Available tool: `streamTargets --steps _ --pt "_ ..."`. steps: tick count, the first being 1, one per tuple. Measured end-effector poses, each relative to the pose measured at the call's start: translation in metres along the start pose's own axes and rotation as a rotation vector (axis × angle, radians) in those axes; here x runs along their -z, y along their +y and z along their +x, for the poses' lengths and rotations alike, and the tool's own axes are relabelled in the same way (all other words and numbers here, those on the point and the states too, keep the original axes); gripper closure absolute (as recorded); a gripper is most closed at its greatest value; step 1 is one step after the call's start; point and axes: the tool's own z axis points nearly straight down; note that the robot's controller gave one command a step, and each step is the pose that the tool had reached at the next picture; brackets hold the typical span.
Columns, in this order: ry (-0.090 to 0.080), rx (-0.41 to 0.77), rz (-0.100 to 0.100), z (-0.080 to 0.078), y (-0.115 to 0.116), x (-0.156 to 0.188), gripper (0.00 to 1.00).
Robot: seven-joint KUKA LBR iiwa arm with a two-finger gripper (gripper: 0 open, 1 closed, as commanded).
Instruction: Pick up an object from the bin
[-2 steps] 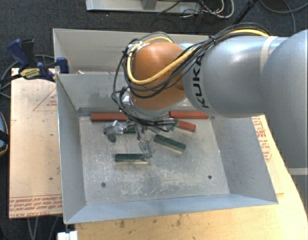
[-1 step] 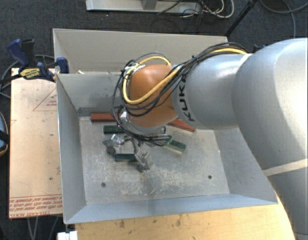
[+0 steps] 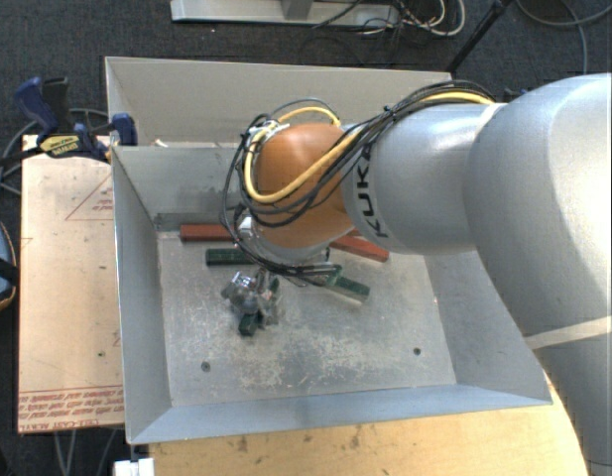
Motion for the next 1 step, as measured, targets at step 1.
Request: streamTargets --steps 1 --pt "-0.006 0.194 0.005 -0.0192 0.0221 0.1360 1.00"
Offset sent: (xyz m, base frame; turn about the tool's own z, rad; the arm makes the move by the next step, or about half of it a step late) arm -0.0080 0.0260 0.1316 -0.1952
